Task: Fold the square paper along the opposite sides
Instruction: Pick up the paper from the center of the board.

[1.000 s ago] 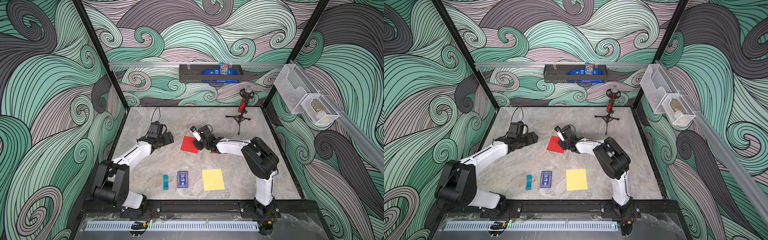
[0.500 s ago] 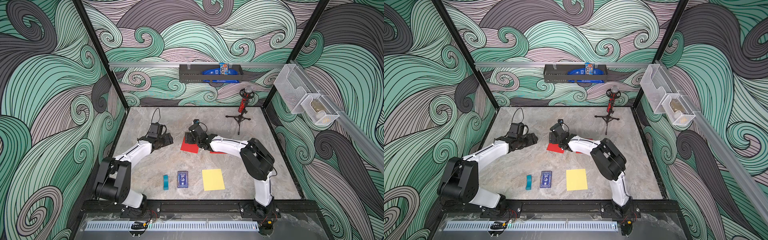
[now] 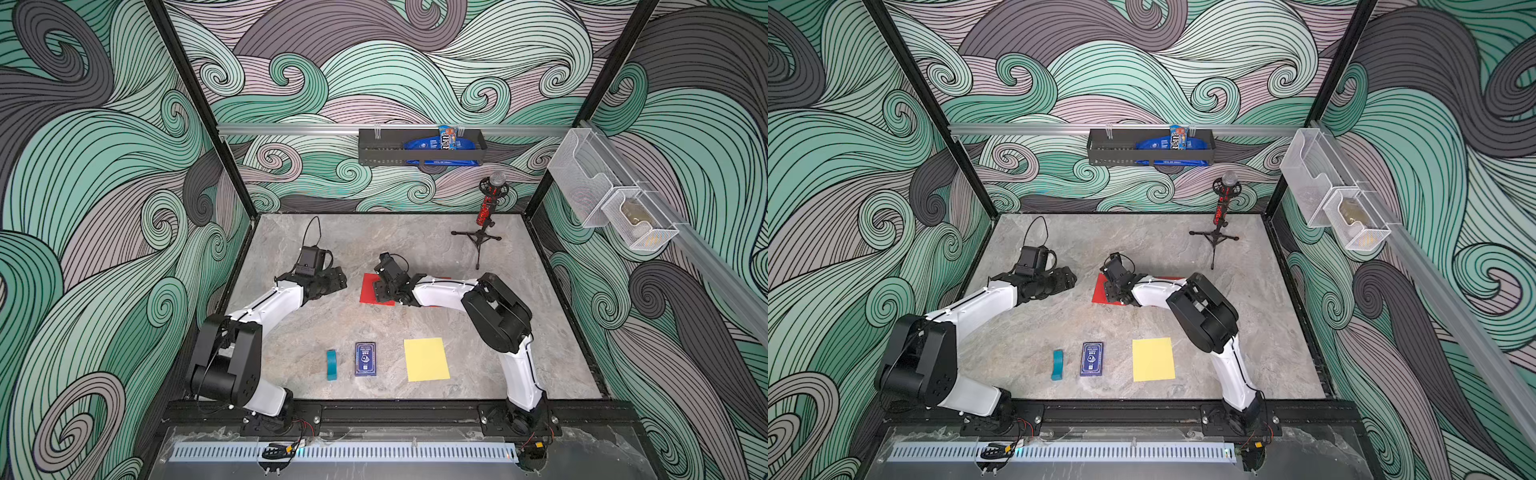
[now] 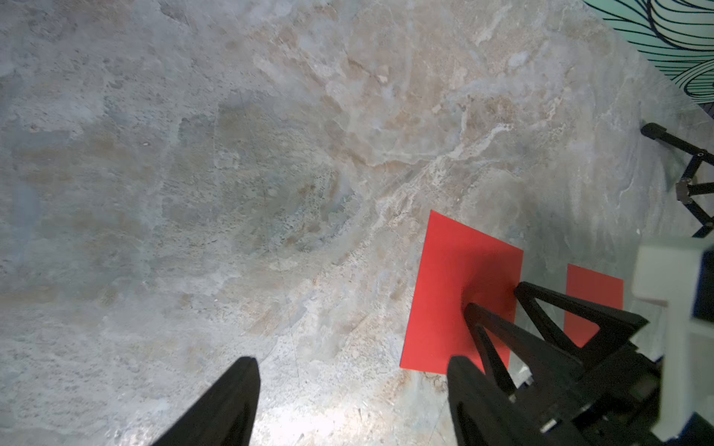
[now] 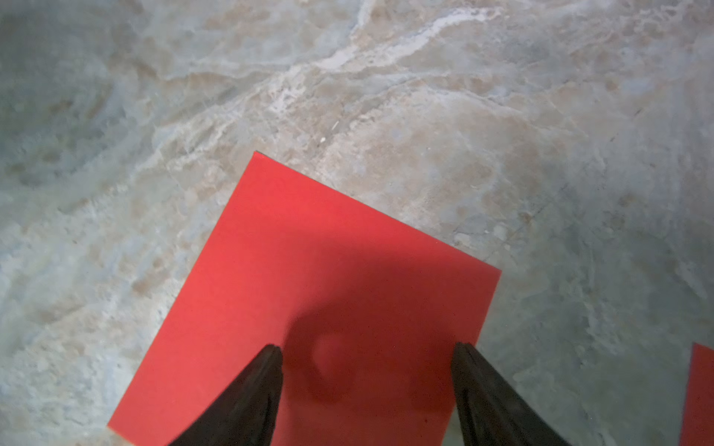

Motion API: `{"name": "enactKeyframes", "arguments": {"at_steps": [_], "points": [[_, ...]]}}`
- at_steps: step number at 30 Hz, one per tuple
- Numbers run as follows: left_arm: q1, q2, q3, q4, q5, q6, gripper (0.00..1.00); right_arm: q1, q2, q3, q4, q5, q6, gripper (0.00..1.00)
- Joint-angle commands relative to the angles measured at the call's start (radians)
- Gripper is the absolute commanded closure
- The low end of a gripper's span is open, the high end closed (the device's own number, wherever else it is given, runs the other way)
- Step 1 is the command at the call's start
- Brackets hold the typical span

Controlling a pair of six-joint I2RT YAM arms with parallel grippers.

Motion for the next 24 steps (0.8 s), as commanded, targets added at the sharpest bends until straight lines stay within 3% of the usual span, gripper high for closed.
{"name": "enactKeyframes", "arguments": {"at_steps": [1,6,11,18,24], "points": [[0.009,0.009,0.03,-0.019,0.024,0.011,0.21,0.009,-0.016,-0.076,0.005,0.005,-0.213,0.28],[0.009,0.014,0.026,-0.016,0.033,0.013,0.21,0.009,-0.072,-0.165,0.133,0.024,-0.392,0.26],[0.009,0.032,0.027,-0.015,0.052,0.017,0.24,0.003,-0.141,-0.168,0.182,-0.06,-0.429,0.23],[0.002,0.08,0.03,-0.007,0.173,0.01,0.33,-0.043,-0.351,-0.241,0.185,-0.252,-0.254,0.19],[-0.049,0.167,0.089,-0.016,0.23,-0.004,0.28,-0.235,-0.395,-0.369,0.181,-0.667,-0.001,0.21]]}}
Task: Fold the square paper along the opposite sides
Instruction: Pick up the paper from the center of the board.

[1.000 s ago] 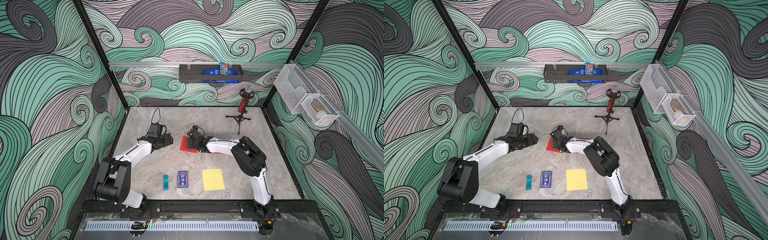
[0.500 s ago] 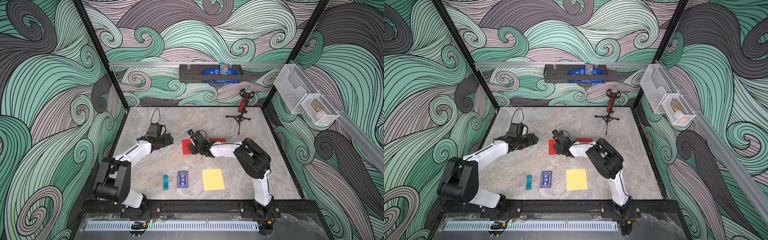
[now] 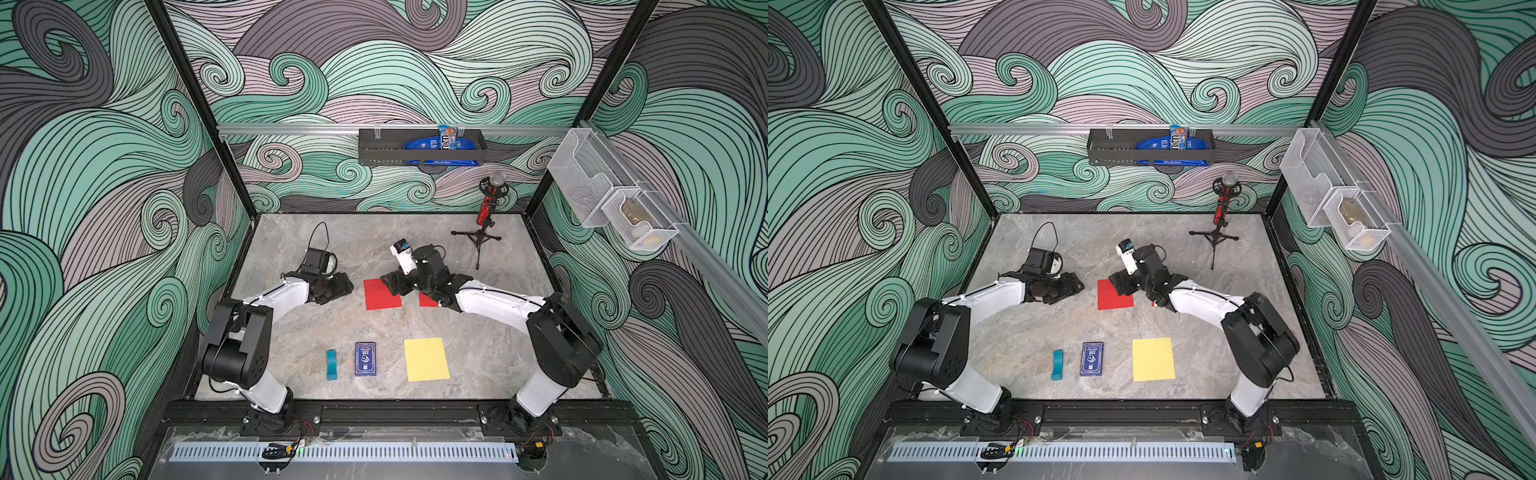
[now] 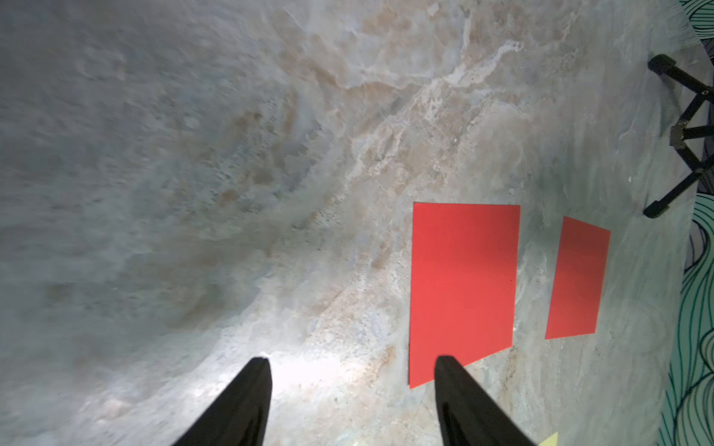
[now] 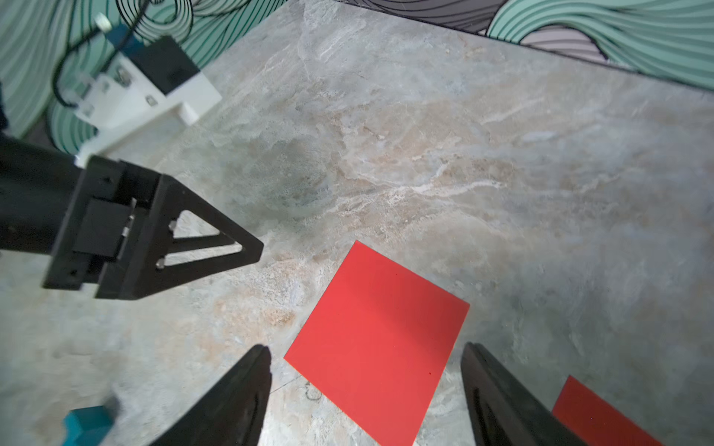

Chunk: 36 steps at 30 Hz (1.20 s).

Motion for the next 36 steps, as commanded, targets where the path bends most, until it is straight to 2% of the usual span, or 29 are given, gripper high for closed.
{"name": "enactKeyframes", "arguments": {"at_steps": [1,5,14,25,36], "points": [[-0.038,0.057,0.076,-0.017,0.068,-0.005,0.26,-0.095,0.033,-0.075,-0.033,-0.29,0.168,0.22],[-0.078,0.12,0.119,-0.018,0.086,-0.01,0.2,-0.125,0.05,-0.105,-0.03,-0.339,0.157,0.24],[-0.105,0.228,0.192,-0.032,0.082,-0.009,0.2,-0.134,0.154,-0.08,-0.031,-0.355,0.129,0.36],[-0.105,0.305,0.193,-0.036,0.069,0.016,0.17,-0.127,0.25,-0.026,-0.03,-0.34,0.127,0.36],[-0.105,0.316,0.152,-0.017,0.109,0.013,0.18,-0.045,0.306,0.0,-0.012,-0.369,0.151,0.38]]}}
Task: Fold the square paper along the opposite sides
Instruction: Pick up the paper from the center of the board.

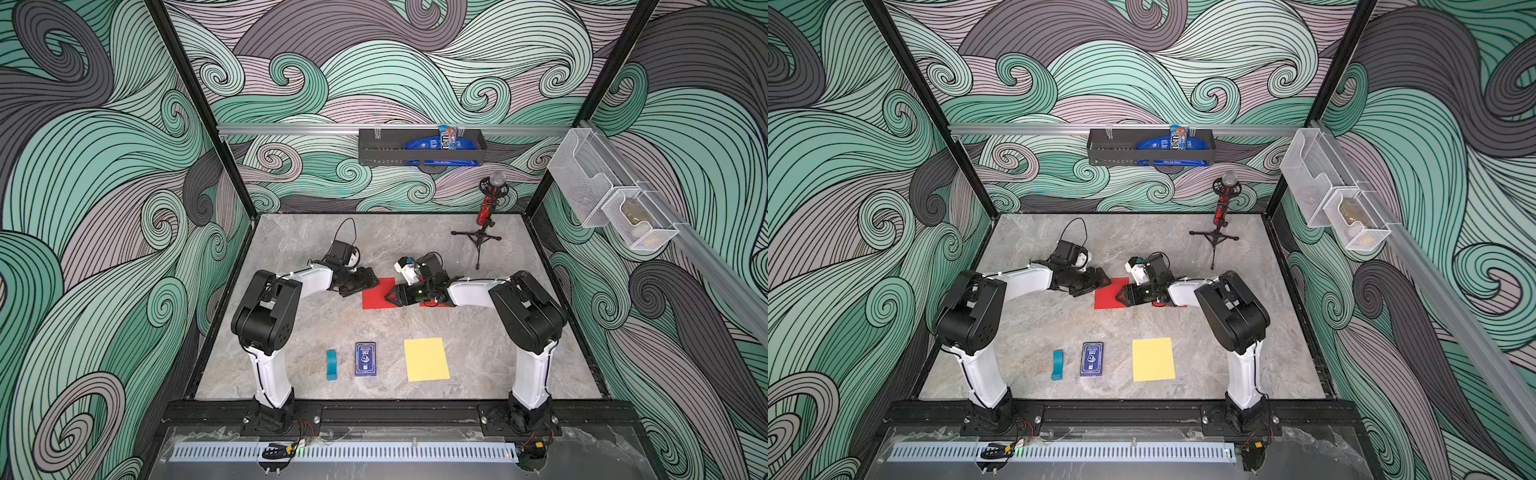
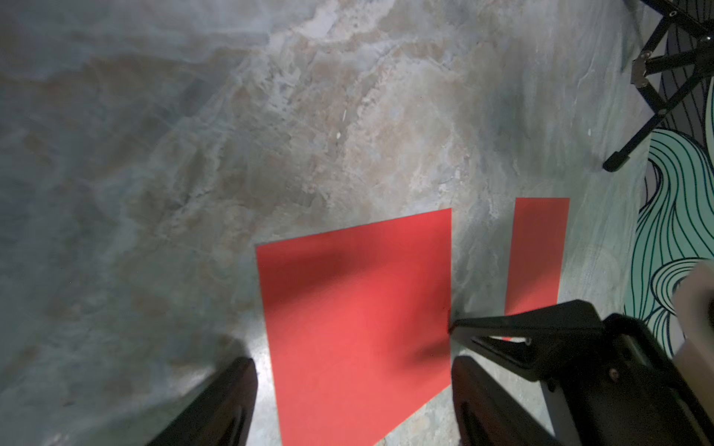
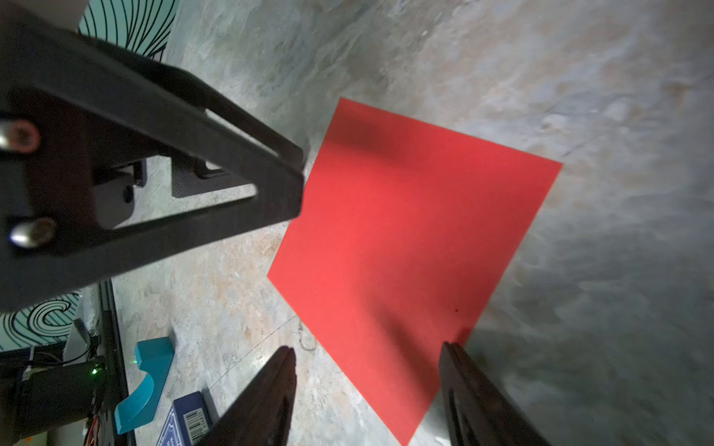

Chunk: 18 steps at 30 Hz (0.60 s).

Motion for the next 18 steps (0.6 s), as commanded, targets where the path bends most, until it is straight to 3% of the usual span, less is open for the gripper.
{"name": "enactKeyframes", "arguments": {"at_steps": [1,12,18], "points": [[-0.004,0.055,-0.05,-0.069,-0.005,0.011,0.19,0.019,0.035,-0.006,-0.008,-0.023,0.021,0.38],[-0.003,0.033,-0.088,-0.057,0.004,0.008,0.2,0.04,0.06,0.007,0.05,-0.049,0.042,0.39],[-0.004,0.016,-0.118,-0.038,0.037,0.016,0.36,0.039,0.072,0.027,0.064,-0.062,0.051,0.39]]}}
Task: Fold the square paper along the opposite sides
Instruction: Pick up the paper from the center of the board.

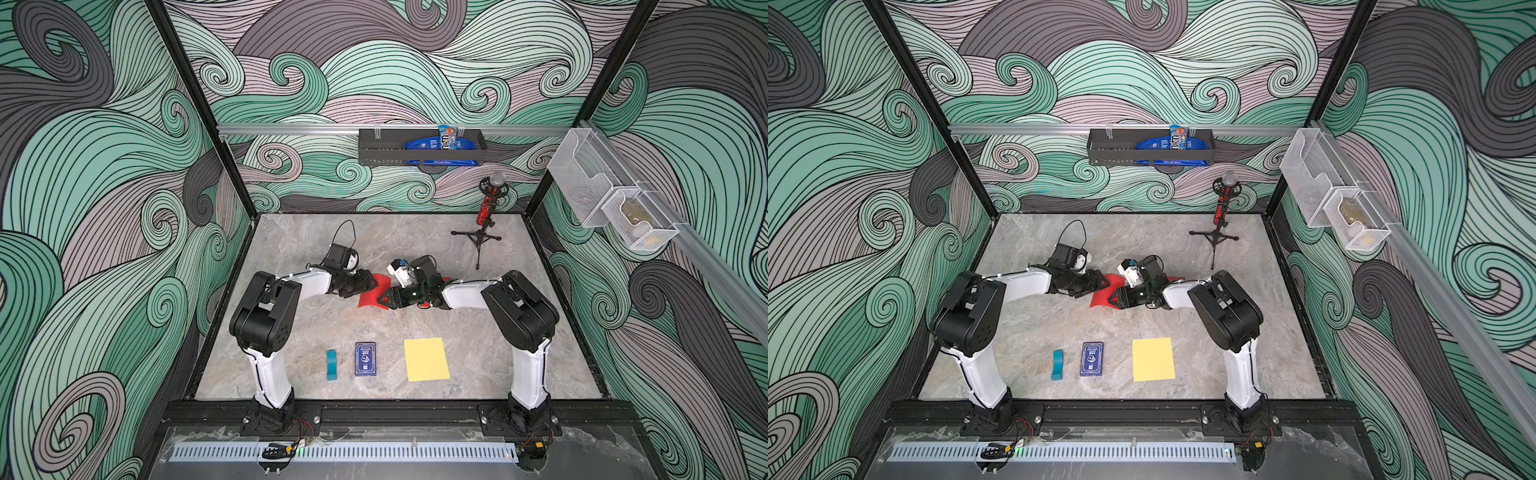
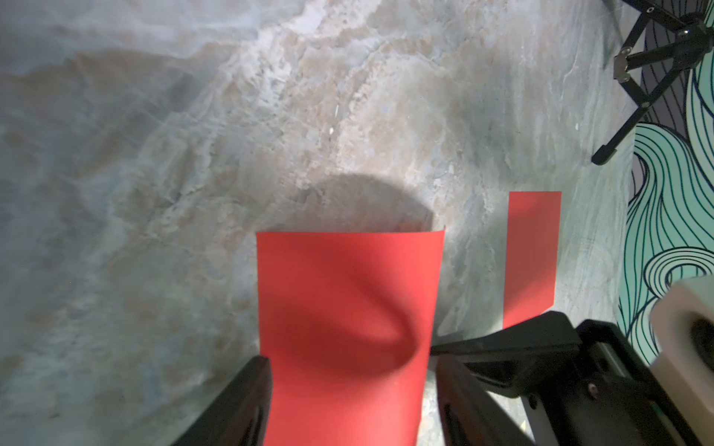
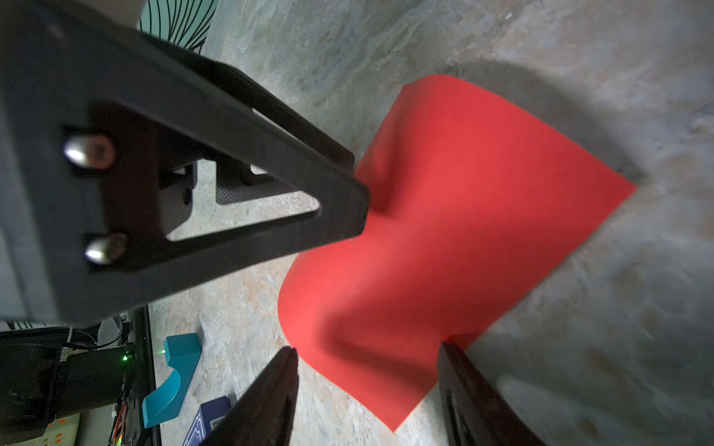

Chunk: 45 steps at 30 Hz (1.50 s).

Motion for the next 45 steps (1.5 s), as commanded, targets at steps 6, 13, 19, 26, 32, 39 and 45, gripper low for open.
{"name": "enactKeyframes", "arguments": {"at_steps": [6,13,19,26,32,39,45], "points": [[-0.006,0.032,-0.034,-0.132,0.008,0.02,0.56,0.004,0.022,0.027,-0.016,-0.009,0.013,0.39],[-0.001,-0.001,0.003,-0.156,0.017,0.048,0.69,-0.045,-0.077,0.001,-0.019,-0.014,0.027,0.37],[0.014,-0.079,0.013,-0.135,0.137,0.059,0.72,-0.104,-0.224,-0.043,-0.037,-0.069,0.037,0.33],[0.055,-0.228,-0.041,-0.052,0.319,0.051,0.72,-0.171,-0.322,-0.1,-0.032,-0.273,0.074,0.29],[0.085,-0.325,-0.12,0.097,0.459,-0.025,0.72,-0.192,-0.34,-0.223,0.341,-0.466,0.337,0.23],[0.085,-0.353,-0.147,0.162,0.517,-0.065,0.72,-0.165,-0.238,-0.303,0.927,-0.543,0.741,0.28],[0.085,-0.361,-0.156,0.193,0.539,-0.087,0.72,-0.14,-0.15,-0.276,0.993,-0.534,0.781,0.31]]}}
